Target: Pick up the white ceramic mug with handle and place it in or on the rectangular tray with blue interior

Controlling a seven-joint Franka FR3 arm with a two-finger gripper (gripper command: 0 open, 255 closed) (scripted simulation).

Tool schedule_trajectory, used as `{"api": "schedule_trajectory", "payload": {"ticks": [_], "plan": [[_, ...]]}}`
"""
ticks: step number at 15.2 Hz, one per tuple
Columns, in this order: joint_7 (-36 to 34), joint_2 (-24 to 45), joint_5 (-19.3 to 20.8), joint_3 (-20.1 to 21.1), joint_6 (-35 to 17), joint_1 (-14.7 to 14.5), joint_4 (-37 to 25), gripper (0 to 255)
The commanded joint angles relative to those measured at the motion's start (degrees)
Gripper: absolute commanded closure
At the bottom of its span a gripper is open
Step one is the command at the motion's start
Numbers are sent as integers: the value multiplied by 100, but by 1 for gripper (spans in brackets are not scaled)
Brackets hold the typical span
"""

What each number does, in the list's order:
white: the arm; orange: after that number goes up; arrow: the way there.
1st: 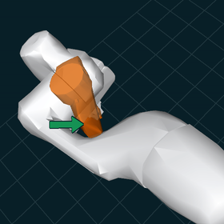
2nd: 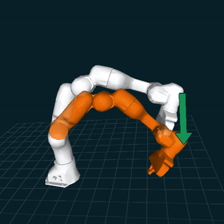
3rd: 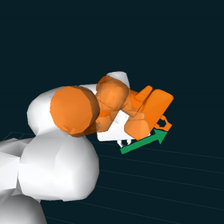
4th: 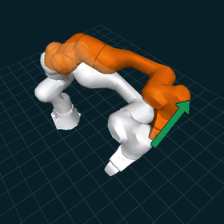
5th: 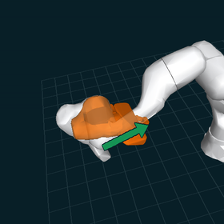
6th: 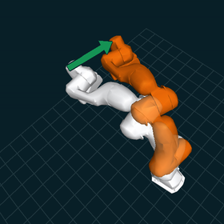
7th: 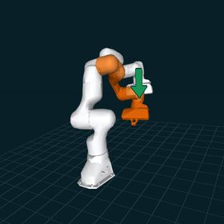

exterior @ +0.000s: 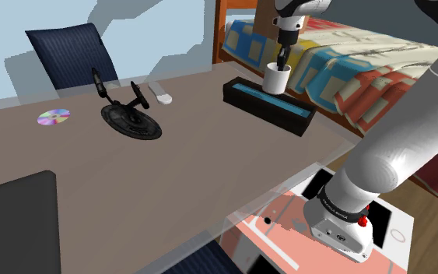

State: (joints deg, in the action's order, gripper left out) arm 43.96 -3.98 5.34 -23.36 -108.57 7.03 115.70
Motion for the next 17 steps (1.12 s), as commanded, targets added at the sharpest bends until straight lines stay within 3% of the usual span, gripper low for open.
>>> {"api": "schedule_trajectory", "payload": {"ticks": [1,11,12,17], "plan": [[3,33,-8,-8,-159,4,123,255],[8,92,-24,-17,-363,9,272,255],[8,92,-24,-16,-363,9,271,0],[7,92,-24,-16,-362,9,270,0]]}}
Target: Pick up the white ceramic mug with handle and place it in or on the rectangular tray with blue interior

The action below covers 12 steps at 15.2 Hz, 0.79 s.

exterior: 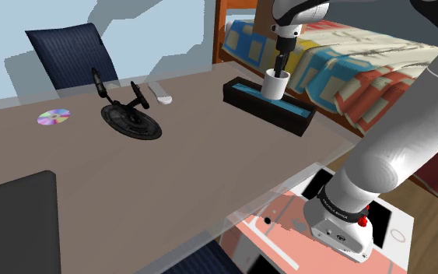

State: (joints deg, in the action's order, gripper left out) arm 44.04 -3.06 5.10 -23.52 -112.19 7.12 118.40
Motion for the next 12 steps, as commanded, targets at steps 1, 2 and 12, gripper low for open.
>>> {"api": "schedule_trajectory", "payload": {"ticks": [1,2,12], "plan": [[-8,-41,9,11,190,-8,-152,0],[-14,-73,14,22,382,-16,-313,0],[-19,-109,16,41,724,-30,-620,0]]}}
